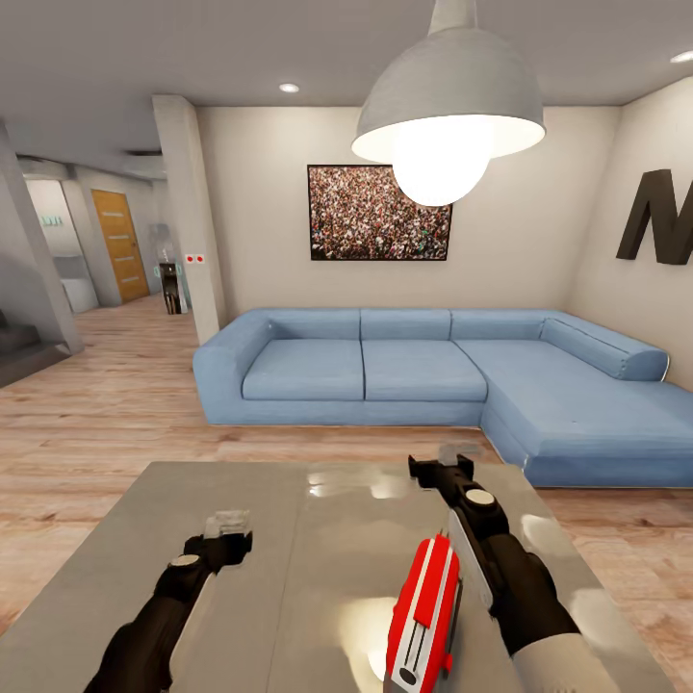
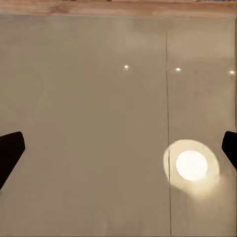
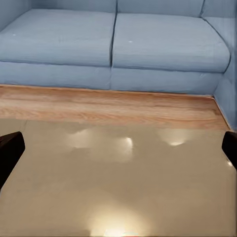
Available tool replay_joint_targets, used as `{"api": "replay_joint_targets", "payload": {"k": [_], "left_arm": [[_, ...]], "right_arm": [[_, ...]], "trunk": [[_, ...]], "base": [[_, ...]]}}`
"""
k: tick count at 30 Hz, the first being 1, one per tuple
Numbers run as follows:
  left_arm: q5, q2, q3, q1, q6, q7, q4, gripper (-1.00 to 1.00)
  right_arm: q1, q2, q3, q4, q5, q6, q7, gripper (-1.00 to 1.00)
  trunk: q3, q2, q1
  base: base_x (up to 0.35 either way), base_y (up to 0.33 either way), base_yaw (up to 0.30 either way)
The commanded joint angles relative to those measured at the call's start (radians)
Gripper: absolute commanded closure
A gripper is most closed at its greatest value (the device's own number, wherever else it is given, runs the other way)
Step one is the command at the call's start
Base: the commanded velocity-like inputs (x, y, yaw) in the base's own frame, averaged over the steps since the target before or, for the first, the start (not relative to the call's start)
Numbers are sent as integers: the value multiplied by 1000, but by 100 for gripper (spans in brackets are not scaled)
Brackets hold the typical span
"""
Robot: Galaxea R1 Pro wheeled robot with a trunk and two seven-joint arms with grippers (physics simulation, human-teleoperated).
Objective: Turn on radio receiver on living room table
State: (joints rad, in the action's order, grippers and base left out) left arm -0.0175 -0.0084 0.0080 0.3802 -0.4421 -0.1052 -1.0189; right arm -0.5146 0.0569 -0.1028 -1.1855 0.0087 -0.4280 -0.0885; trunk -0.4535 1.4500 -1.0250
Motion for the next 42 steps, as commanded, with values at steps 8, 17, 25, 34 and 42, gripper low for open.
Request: {"api": "replay_joint_targets", "payload": {"k": [8, 17, 25, 34, 42], "left_arm": [[-28, -1, 1, 259, -223, -1, -14, -100], [-48, -2, 1, 455, -338, -2, 87, -100], [-49, -2, 1, 490, -349, -3, 177, -100], [-48, 0, 3, 493, -529, 2, 196, -100], [-51, -2, 0, 493, -536, 2, 198, -100]], "right_arm": [[-103, 0, 0, -70, 70, -145, -4, -100], [-268, 0, 0, -80, 86, -317, -4, -100], [-442, 0, 4, -65, 85, -516, -5, -100], [-485, -2, 133, 156, 83, -561, -6, -100], [-485, 2, 185, 201, 81, -563, -5, -100]], "trunk": [[0, 0, 0], [0, 0, 0], [0, 0, 0], [0, 0, 0], [0, 0, 0]], "base": [[0, 0, 0], [0, 0, 0], [0, 0, 0], [0, 0, 0], [0, 0, 0]]}}
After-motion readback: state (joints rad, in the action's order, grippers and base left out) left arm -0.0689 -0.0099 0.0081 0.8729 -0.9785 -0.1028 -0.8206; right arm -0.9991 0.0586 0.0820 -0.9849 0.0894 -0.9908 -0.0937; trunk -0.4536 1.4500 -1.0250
